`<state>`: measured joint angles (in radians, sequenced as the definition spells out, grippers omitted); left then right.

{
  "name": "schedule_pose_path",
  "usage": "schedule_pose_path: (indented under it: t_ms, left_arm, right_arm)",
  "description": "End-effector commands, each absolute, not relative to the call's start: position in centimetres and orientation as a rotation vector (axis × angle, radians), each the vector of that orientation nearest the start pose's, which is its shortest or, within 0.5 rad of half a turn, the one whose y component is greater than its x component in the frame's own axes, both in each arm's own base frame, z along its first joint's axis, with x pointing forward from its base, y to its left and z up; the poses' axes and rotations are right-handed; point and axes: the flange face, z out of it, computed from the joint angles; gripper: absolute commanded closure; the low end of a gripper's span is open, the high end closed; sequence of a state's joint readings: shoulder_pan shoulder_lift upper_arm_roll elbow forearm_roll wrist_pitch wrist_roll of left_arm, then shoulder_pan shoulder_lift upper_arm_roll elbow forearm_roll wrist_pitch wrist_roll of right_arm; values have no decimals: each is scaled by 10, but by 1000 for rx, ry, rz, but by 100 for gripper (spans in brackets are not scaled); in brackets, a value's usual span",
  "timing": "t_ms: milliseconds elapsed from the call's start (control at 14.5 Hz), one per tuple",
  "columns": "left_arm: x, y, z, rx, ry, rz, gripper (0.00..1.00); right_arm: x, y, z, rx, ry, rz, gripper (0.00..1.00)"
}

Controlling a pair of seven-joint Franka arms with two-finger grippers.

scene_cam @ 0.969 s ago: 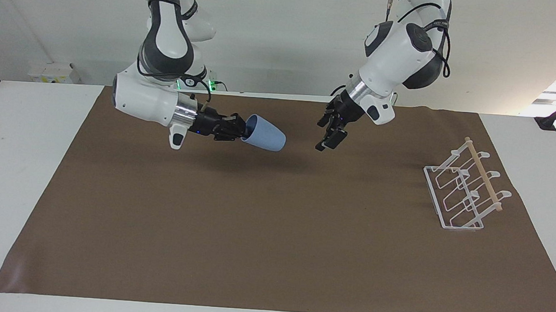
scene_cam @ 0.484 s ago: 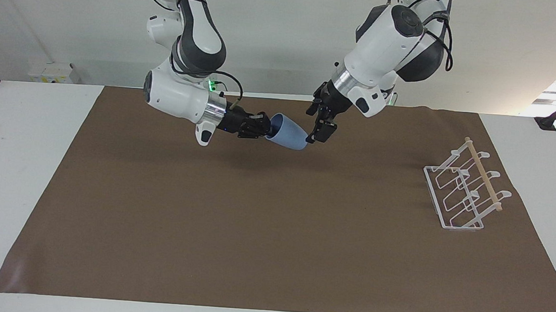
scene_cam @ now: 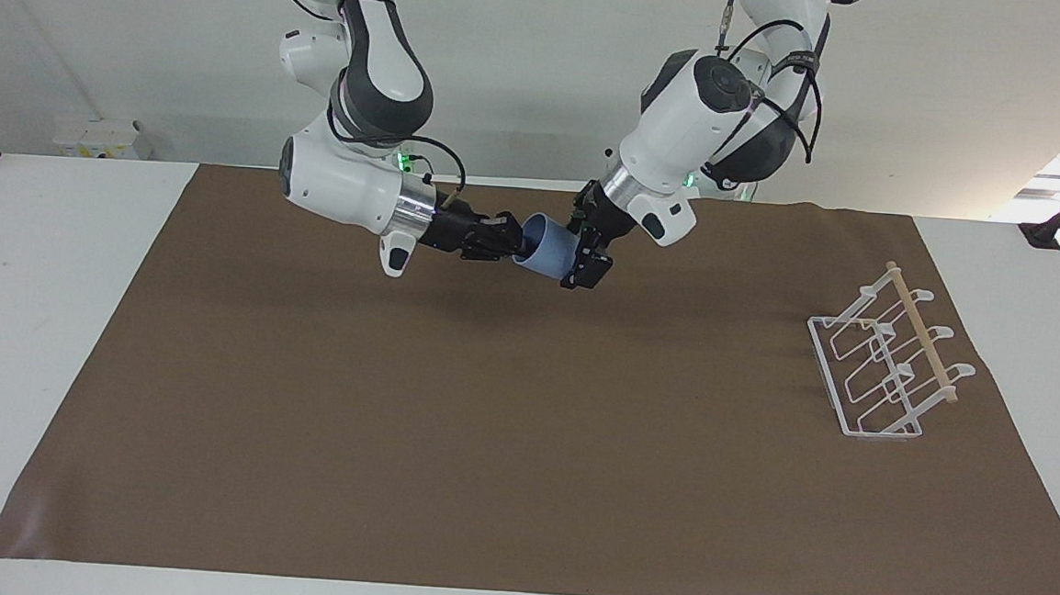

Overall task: Hang cup on cup holder
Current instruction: 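Grasp the cup base with the left gripper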

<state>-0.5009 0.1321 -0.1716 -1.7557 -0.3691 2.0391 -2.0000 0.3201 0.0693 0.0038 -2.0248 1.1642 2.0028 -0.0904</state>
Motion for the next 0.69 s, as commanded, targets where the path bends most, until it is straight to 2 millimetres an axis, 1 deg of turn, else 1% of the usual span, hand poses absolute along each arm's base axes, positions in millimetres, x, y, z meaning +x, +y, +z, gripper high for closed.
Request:
schedule_pose_path:
  t_ms: [0,69,138,208,553,623]
  left_arm:
    - [462,-382,504,-2435,-2273,559,1]
    - [460,-380,504,-2422,-2278,575,13]
    - [466,-373,503,-2399,-2298,592,62]
    - [466,-373,504,-2423,-2281,587,99]
    - [468,-371,507,-2434,-2271,590,100]
    - [468,-369,506,-2420,-2272,591,100]
  right_arm:
    - [525,241,441,-2100,207,232,100]
    - [525,241,440,-2101,208,233,100]
    - [525,241,440,-2101,209,231,100]
    - [525,241,440,-2101,209,231,100]
    - [526,241,441,-2101,208,227,100]
    - [526,241,441,-2101,210,228,98]
